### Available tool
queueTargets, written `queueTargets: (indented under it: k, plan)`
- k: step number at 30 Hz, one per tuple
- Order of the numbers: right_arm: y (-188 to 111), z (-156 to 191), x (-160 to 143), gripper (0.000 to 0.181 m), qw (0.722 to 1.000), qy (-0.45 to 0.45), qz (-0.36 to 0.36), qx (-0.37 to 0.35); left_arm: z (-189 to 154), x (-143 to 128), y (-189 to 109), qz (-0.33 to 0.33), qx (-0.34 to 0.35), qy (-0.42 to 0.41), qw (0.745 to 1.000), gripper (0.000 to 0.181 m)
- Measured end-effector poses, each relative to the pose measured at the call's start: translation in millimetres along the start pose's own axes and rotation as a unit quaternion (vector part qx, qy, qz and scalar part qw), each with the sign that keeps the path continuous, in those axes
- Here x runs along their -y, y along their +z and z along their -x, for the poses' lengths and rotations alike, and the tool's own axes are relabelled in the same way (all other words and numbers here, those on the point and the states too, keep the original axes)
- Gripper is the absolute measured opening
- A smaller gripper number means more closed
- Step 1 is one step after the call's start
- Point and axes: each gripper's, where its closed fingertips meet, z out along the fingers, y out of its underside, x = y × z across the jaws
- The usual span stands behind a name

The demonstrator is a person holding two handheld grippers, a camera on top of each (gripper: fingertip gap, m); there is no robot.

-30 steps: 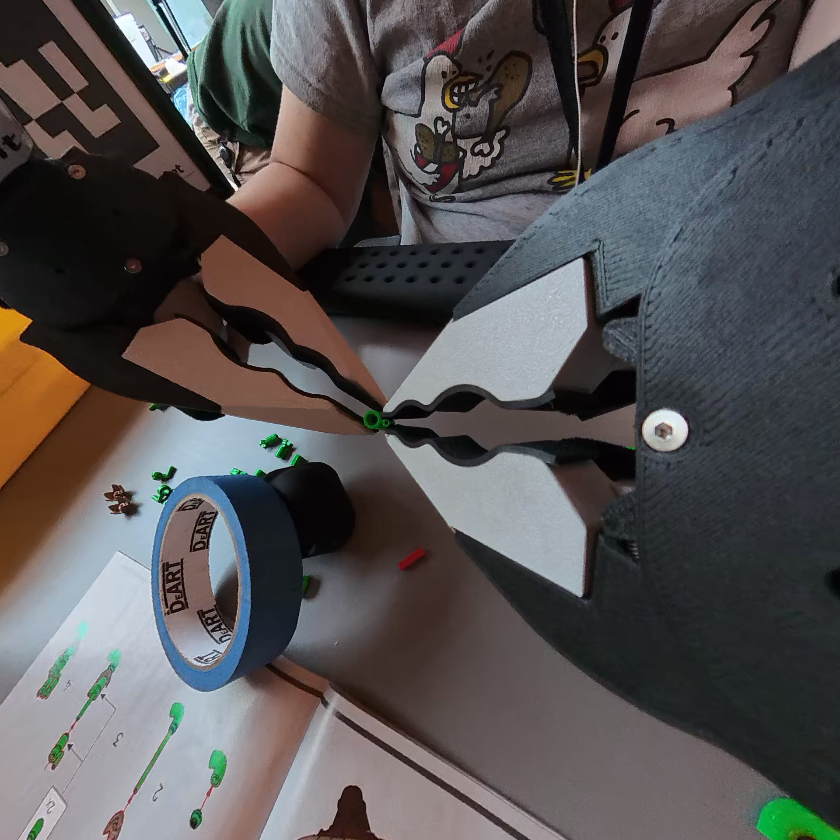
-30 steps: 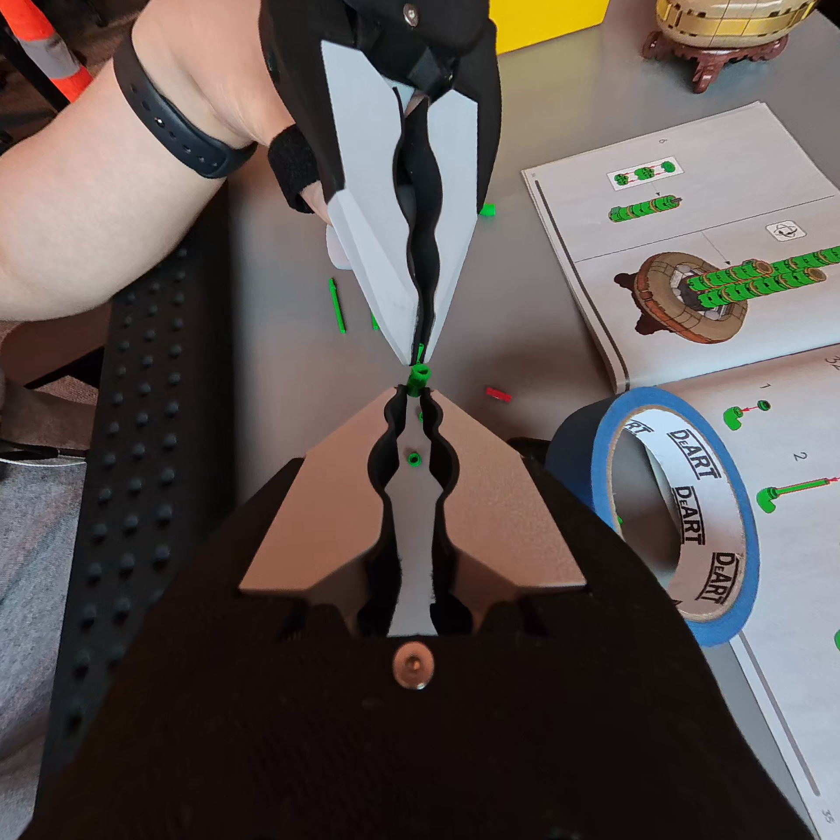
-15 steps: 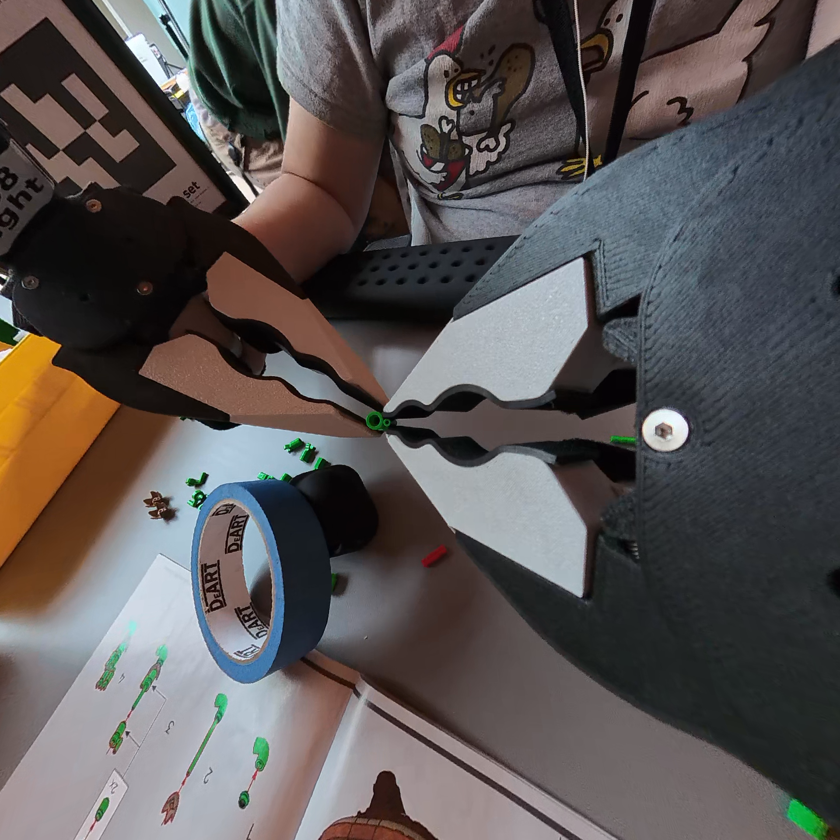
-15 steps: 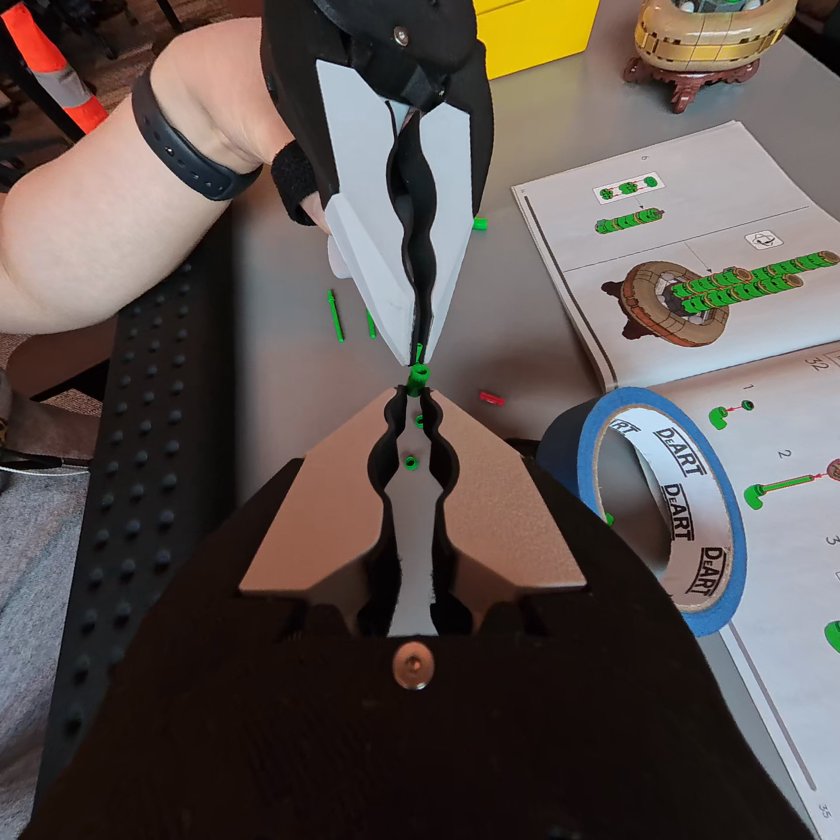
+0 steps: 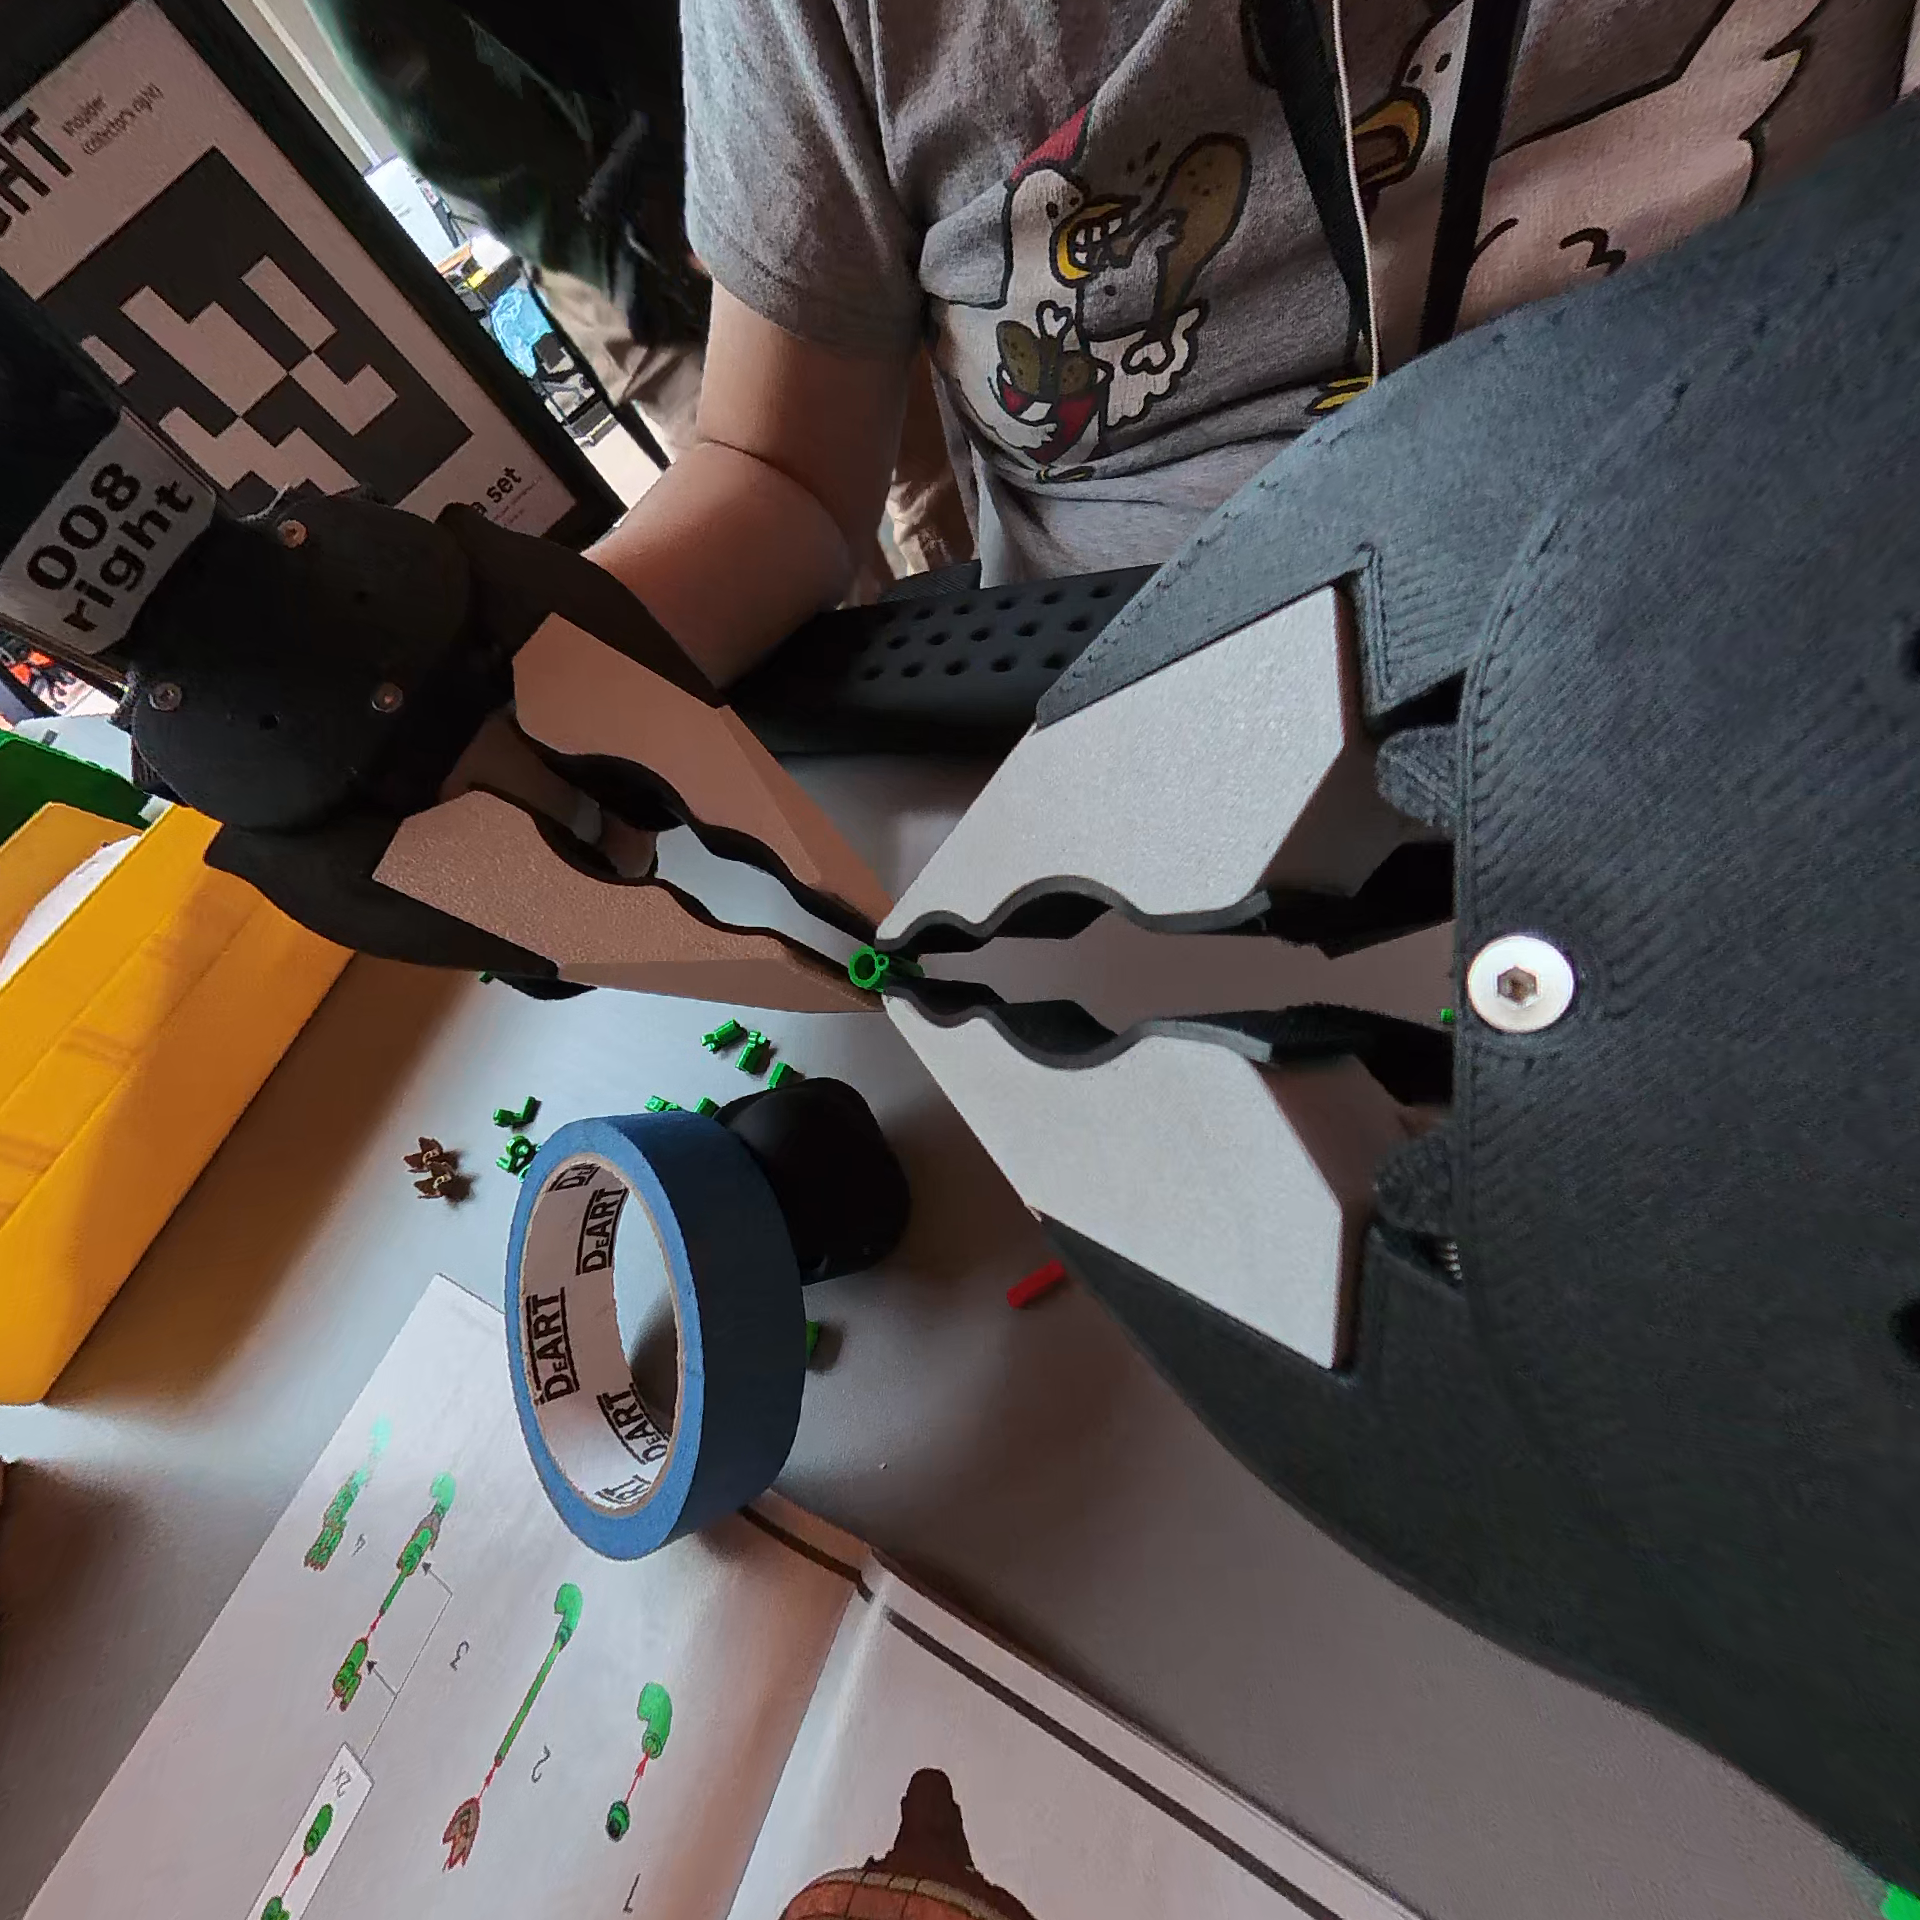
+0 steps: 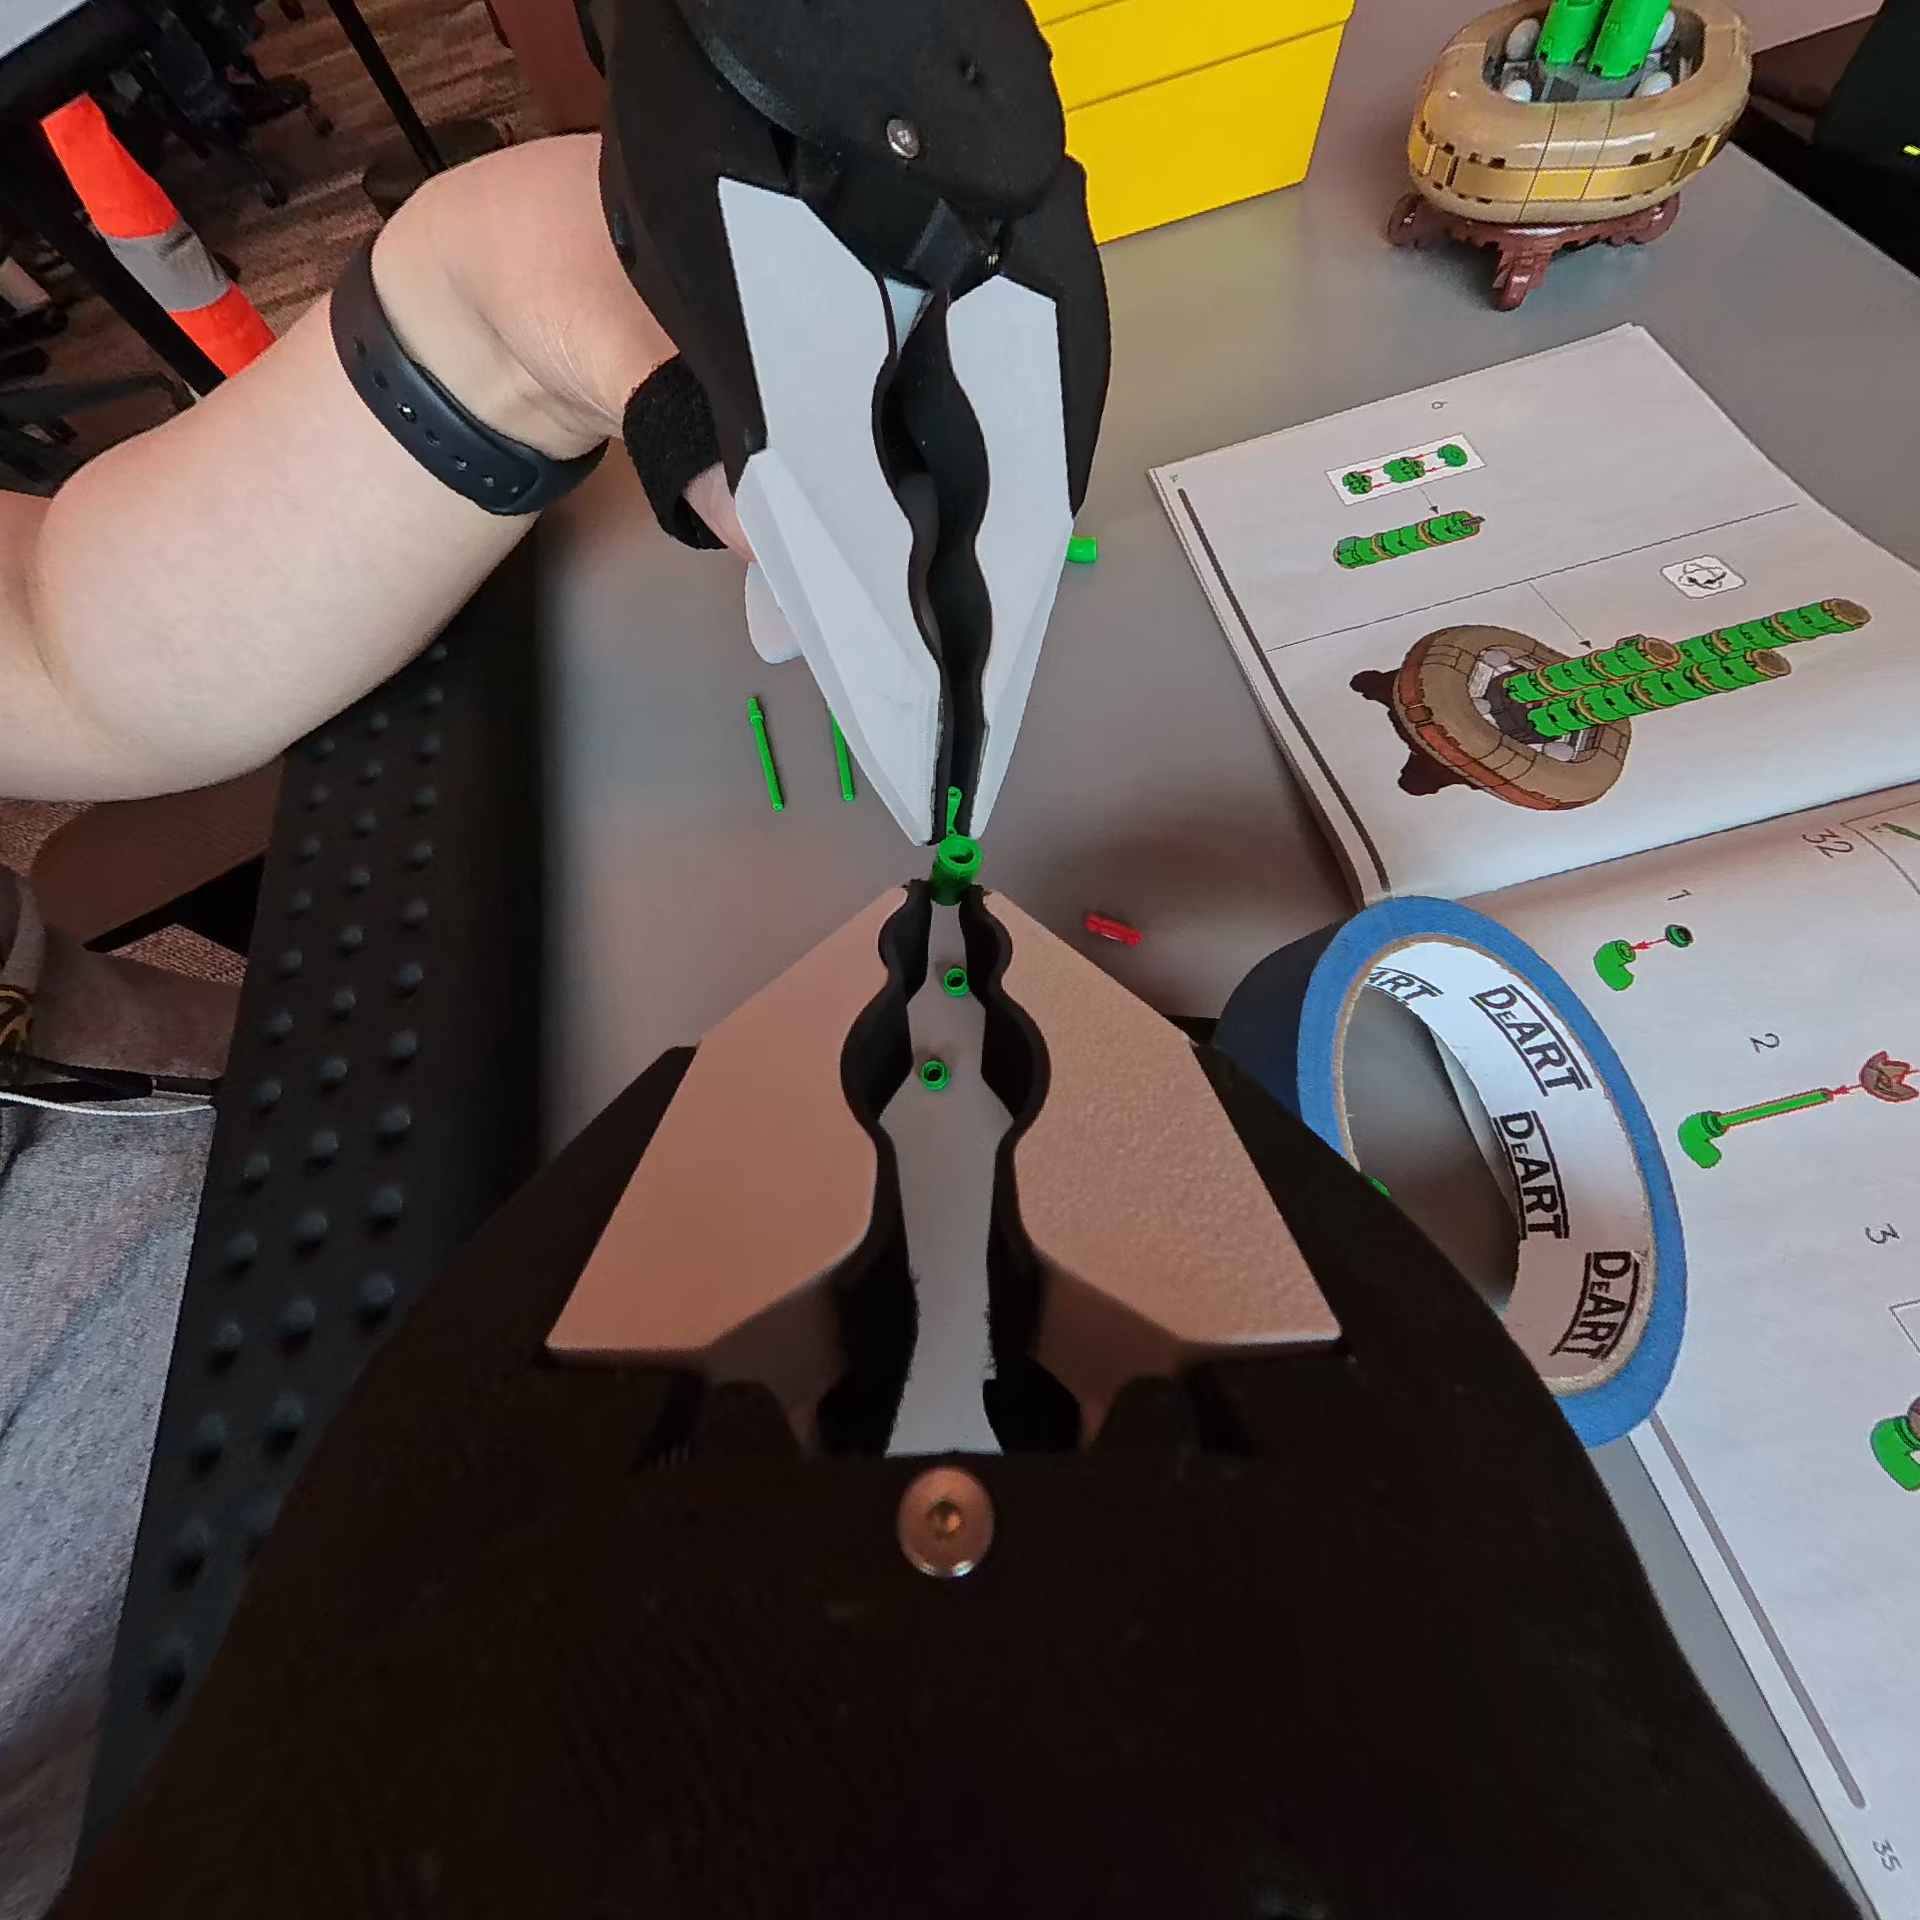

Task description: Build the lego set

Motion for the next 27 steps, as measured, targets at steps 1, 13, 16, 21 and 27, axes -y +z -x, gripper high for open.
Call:
queueTargets:
  k: [1, 13, 16, 21, 27]
  plan:
    - [0.0, 0.0, 0.1, 0.004, 1.0, 0.001, 0.0, 0.0, 0.0, 0.1, 0.1, 0.0, 0.0, 0.0, 1.0, 0.002]
    - [0.8, 0.2, 1.2, 0.004, 1.0, 0.007, -0.004, 0.003, 0.2, 2.3, 1.5, -0.006, 0.003, 0.005, 1.0, 0.006]
    - [1.7, 0.2, 0.2, 0.004, 1.0, 0.007, -0.001, 0.002, 0.7, 1.8, 2.2, -0.004, 0.006, 0.007, 1.0, 0.006]
    - [2.4, 0.1, -0.3, 0.004, 1.0, 0.006, 0.001, 0.001, 1.3, 1.8, 3.5, -0.003, 0.01, 0.011, 1.0, 0.006]
    - [3.9, 0.0, -2.8, 0.004, 1.0, 0.005, 0.008, 0.0, 2.4, -1.0, 4.3, 0.004, 0.011, 0.012, 1.0, 0.006]
